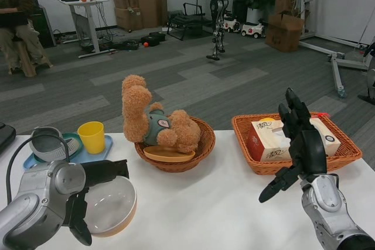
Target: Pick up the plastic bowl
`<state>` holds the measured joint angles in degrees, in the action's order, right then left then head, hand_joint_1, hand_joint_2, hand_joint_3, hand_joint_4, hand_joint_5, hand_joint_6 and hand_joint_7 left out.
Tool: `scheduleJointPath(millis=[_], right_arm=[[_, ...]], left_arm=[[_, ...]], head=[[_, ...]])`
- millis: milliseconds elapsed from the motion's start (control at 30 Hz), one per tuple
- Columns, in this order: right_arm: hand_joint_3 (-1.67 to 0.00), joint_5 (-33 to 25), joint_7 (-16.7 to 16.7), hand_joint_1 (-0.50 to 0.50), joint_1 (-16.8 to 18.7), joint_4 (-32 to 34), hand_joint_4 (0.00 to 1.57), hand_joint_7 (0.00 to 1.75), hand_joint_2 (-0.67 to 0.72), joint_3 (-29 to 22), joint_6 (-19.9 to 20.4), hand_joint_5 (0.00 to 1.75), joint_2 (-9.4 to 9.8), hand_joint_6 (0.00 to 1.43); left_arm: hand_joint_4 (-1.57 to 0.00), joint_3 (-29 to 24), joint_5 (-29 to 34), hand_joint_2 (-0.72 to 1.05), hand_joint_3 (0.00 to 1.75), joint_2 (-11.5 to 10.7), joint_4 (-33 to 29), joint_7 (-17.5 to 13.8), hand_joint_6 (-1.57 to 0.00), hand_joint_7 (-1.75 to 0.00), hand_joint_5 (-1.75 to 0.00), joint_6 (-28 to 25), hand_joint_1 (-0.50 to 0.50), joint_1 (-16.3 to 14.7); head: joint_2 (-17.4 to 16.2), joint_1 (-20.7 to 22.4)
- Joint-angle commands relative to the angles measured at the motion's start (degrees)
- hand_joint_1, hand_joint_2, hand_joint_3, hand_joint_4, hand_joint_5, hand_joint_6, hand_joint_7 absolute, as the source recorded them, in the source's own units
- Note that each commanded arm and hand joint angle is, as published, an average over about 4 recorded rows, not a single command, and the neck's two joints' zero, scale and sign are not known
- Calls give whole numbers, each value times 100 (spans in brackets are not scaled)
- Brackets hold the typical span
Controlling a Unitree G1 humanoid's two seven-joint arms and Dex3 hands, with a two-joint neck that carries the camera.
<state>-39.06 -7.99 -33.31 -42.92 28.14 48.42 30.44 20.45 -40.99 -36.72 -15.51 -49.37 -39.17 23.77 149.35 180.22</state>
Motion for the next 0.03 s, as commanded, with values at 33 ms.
scheduleJointPath(millis=[33], right_arm=[[0,-23,7,-46,-24,58,9,0,72,7,-8,0,5,0]], left_arm=[[-157,-85,39,78,175,-39,40,-29,-76,-168,-175,-38,-50,-112]], head=[[5,0]])
